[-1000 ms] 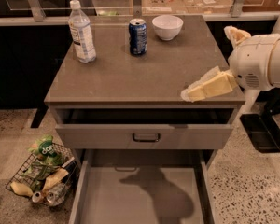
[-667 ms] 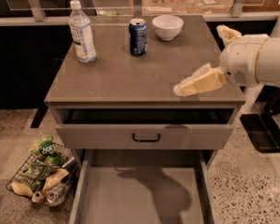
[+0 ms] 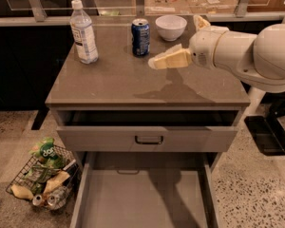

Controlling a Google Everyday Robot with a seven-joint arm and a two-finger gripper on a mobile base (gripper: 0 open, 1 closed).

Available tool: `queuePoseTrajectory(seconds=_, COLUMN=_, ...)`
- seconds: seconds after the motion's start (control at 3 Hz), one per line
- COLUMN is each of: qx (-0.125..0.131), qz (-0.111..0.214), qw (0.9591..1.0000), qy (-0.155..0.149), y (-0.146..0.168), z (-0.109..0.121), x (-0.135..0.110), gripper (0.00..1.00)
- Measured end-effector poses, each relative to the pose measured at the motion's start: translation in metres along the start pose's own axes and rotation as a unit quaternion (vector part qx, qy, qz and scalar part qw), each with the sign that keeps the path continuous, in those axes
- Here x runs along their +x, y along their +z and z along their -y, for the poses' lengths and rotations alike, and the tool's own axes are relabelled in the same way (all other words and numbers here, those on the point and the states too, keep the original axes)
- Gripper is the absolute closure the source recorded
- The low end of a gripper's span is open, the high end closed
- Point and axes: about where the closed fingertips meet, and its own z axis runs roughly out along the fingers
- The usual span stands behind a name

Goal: Place blue plastic bottle into middle drawer

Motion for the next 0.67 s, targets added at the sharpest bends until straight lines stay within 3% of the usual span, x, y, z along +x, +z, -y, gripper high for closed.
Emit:
queuePoseTrajectory(seconds=0.33, qx=0.001, qz=0.019, qw=0.9997, qy=0.013, y=0.041, z=0.004, x=-0.015, gripper=0.0)
queuePoseTrajectory(seconds=0.67, qx=-0.01, qz=0.02, qw=0.9995, qy=0.02, y=0.067, z=-0.011, x=-0.031, gripper=0.0)
